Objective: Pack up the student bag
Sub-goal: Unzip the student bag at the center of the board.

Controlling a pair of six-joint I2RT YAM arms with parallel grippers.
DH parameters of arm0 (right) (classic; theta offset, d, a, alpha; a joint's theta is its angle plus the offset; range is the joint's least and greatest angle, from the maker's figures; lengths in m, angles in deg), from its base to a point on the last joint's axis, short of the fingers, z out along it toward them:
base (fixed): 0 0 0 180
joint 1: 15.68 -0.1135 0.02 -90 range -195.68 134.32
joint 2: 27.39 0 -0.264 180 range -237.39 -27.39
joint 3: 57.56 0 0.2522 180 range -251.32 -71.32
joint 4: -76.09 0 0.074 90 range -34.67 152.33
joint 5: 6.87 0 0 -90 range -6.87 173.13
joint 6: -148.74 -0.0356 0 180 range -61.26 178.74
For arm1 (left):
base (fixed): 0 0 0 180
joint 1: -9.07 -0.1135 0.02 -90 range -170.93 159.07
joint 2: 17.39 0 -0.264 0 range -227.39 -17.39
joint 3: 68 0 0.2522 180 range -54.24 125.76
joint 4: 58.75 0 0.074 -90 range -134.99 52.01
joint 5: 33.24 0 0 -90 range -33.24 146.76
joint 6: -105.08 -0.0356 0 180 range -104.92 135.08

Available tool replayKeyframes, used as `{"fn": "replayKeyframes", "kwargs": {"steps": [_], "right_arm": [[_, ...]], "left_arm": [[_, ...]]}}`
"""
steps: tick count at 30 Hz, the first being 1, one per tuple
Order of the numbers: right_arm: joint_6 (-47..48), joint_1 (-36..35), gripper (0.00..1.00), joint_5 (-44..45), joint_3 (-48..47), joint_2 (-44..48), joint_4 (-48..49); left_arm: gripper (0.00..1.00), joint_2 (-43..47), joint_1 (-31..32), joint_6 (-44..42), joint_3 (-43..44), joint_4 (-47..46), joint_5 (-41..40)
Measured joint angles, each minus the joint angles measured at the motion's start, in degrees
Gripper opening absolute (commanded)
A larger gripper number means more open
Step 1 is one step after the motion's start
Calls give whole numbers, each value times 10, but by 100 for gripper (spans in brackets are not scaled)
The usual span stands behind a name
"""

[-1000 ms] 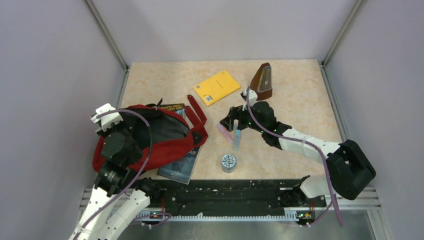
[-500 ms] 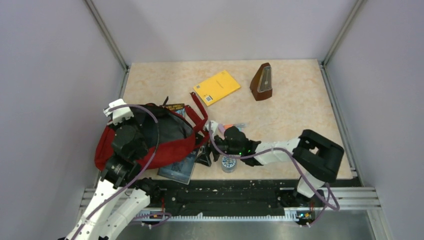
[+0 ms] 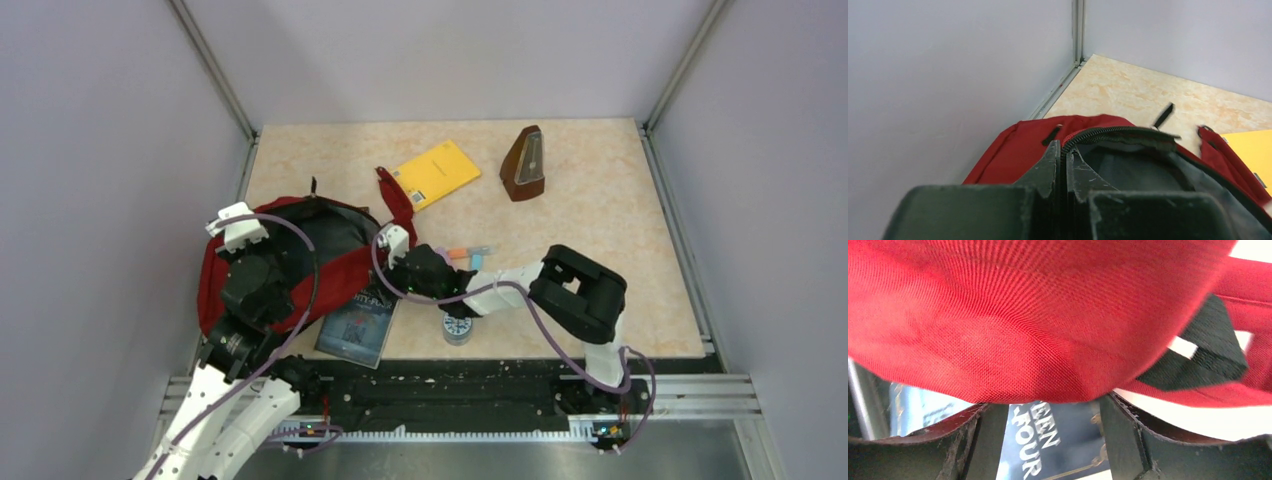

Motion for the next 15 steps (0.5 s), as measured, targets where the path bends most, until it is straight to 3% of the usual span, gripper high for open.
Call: {"fn": "replayKeyframes", "kwargs": {"steps": [5,10,15], "right_arm": [[16,55,69,17,-68,-19,-44],[23,132,75,-49,-120,-38,-102],[16,140,79,-118,-108,-37,-114]], "left_arm": [[0,1,0,15,-2,2,15],[0,-2,0,28,-3,3,32],[0,-14,0,34,-3,11,45]]}}
